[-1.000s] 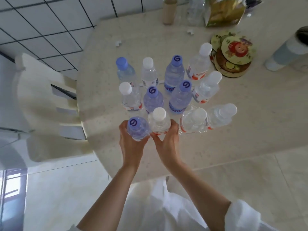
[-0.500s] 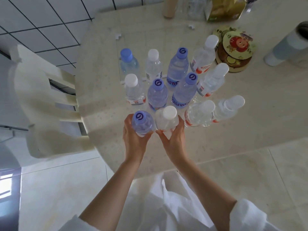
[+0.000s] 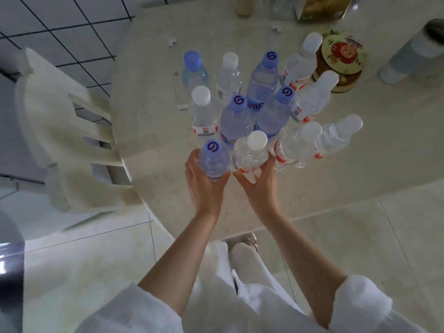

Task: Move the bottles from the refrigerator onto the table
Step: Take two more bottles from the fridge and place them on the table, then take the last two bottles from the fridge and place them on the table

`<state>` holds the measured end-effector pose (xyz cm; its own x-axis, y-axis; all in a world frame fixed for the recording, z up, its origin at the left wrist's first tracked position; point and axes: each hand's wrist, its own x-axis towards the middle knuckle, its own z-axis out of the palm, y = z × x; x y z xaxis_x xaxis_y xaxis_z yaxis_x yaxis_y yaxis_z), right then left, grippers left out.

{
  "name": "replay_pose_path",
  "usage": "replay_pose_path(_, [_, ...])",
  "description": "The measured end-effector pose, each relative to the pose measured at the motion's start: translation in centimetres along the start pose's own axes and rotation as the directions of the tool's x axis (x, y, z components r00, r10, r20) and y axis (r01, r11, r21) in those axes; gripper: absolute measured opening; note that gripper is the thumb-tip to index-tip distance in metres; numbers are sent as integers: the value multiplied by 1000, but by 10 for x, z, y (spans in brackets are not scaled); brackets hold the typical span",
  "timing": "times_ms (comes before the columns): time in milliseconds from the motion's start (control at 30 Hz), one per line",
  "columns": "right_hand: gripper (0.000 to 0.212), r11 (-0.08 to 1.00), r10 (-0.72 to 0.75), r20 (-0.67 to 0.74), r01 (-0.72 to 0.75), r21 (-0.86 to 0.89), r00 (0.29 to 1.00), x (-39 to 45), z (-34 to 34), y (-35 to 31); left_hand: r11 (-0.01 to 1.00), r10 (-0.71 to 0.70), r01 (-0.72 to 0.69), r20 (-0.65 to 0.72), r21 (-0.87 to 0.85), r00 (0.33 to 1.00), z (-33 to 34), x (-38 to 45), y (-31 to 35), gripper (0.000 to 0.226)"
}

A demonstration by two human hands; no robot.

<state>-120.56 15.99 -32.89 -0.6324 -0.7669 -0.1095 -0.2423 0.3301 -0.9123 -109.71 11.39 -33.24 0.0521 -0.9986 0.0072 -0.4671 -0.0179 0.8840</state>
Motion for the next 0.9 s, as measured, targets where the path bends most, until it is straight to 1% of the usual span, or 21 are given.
replay_pose_path(100, [82, 1000, 9, 34, -9, -2, 999, -1, -3, -1, 999, -42, 42, 72, 9, 997, -5, -1, 0, 75])
replay_pose_path(167, [72, 999, -3, 65, 5, -37, 998, -2, -6, 1, 998, -65, 66, 124, -3, 990, -12, -3, 1, 74])
replay_pose_path(233, [63, 996, -17, 79, 23, -82, 997, -7, -10, 2, 998, -60, 61, 146, -3, 987, -19, -6, 2, 71])
replay_pose_path(300, [59, 992, -33, 81, 43, -117, 996, -13, -15, 3, 998, -63, 60, 102, 26, 993, -25, -9, 3, 67])
replay_pose_path(367, [60, 985, -64, 103, 79, -153, 993, -24, -22, 5, 994, -97, 95, 25, 58, 995, -31, -18, 7, 61])
replay_pose_path(433, [59, 978, -83, 125, 105, -178, 989, -38, -30, 10, 989, -125, 125, -4, 83, 992, -36, -31, 11, 55])
replay_pose_path(533, [52, 969, -130, 174, 162, -186, 976, -68, -49, 21, 987, -130, 135, -55, 89, 990, -46, -69, 12, 38])
replay_pose_path(600, [48, 961, -158, 217, 201, -190, 963, -90, -62, 28, 978, -176, 183, -79, 101, 981, -53, -101, 11, 28])
replay_pose_path(667, [45, 946, -196, 280, 256, -197, 940, -117, -77, 34, 966, -213, 225, -105, 127, 972, -63, -144, 9, 24])
replay_pose_path(733, [43, 932, -214, 359, 299, -203, 909, -142, -90, 40, 965, -193, 212, -126, 156, 973, -73, -185, 4, 24])
replay_pose_path(800, [43, 924, -201, 444, 319, -209, 873, -171, -104, 45, 965, -178, 199, -130, 170, 975, -86, -229, -1, 23])
replay_pose_path(900, [43, 921, -194, 531, 339, -190, 825, -210, -121, 47, 954, -183, 211, -145, 213, 972, -111, -283, -8, 23])
